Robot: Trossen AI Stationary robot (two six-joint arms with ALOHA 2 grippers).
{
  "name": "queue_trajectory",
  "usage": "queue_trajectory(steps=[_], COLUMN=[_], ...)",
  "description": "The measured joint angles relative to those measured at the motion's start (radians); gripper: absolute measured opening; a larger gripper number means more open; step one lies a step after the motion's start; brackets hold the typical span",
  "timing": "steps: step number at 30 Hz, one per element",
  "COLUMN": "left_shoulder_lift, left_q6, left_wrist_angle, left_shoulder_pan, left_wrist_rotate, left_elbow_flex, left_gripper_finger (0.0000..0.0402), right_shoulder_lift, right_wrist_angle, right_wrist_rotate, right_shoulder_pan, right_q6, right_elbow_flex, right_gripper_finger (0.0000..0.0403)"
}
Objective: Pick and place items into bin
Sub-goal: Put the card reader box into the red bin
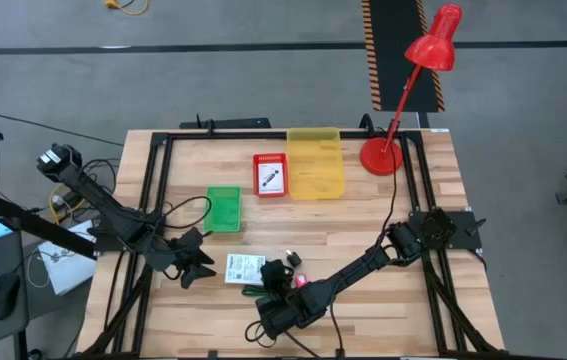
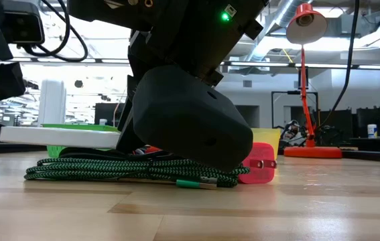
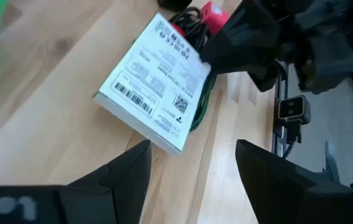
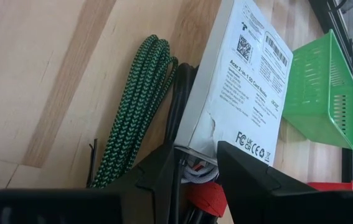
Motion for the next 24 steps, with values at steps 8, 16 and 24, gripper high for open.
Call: queue_trajectory(steps=[8,16,24], left_shoulder_lift=[0.109,0.178,0.227], left_q6=[-0.058,-0.092,-0.135], left_wrist_angle=[0.031,0.086,0.099], left_shoulder_pan=[0.000,0.001,0.001], left_wrist_rotate=[0.019,0.037,0.036], left_elbow_flex=[0.000,0.000,0.000], left_gripper_finger=[0.0222,0.0222,0.0222], right_shoulder_lift=[0.000,0.000,0.000], right_wrist_angle=[0.000,0.000,0.000], right_wrist_rotate=[0.000,0.000,0.000], right_shoulder_pan=[0.000,0.000,0.000], right_q6=[0.000,0.000,-0.001], right_elbow_flex=[0.000,0.000,0.000], right_gripper_finger=[0.0118,0.0118,0.0118])
